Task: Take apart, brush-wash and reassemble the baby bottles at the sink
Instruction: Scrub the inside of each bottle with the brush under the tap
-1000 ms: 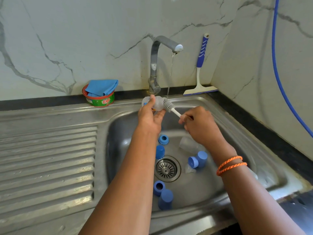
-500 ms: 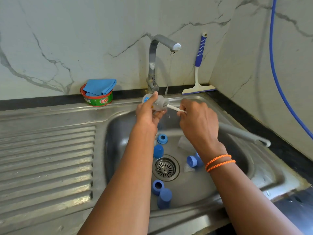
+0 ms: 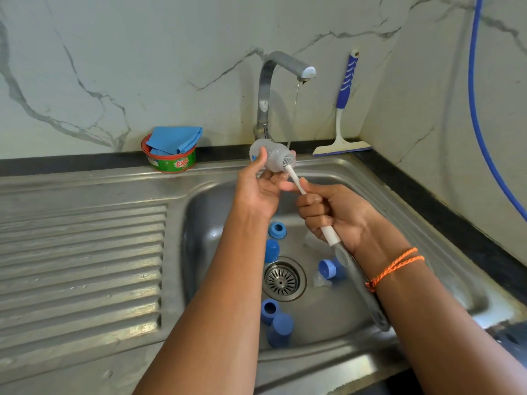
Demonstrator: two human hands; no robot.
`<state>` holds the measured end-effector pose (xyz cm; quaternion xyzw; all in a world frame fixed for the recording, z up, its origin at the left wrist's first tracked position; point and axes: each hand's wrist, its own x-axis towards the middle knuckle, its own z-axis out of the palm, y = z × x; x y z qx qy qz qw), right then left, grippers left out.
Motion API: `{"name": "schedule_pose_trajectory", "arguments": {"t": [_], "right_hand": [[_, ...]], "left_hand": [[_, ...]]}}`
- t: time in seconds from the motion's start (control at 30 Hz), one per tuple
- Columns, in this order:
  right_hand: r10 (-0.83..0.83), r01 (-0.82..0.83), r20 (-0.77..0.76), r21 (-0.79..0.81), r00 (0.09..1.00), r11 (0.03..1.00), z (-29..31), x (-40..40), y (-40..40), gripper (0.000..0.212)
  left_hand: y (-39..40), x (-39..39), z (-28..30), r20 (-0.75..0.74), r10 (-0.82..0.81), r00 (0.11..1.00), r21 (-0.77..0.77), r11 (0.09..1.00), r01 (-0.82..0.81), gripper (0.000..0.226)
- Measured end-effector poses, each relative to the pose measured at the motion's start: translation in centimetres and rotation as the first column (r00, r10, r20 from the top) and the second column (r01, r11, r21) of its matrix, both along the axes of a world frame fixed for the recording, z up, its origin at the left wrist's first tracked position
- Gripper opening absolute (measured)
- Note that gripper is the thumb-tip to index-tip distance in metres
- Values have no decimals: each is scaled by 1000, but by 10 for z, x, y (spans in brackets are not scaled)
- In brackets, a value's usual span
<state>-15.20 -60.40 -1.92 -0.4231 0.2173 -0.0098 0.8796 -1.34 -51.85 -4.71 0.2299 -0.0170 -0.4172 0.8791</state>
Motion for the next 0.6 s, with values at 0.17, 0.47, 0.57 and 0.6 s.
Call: {"name": "schedule_pose_trajectory", "arguments": {"t": [0.17,0.47,0.57,0.6], "right_hand": [[-270,9,-47,-979,962,204,-1,-1,6,21],[-429,-203,54,-822,902,-532,14,-3,36,23],[-394,-157,32,-885,919,-438,-1,3,36,22],[-376,-112,27,-933,926,-341,-6,5,34,20]], "left_hand": [[0,10,0,17,191,981,232,954,-190,49],[3,16,2,190,398,897,414,796,-441,66],[0,15,2,234,349,908,438,796,-418,58],[0,14,2,246,312,918,435,810,-393,55]]}}
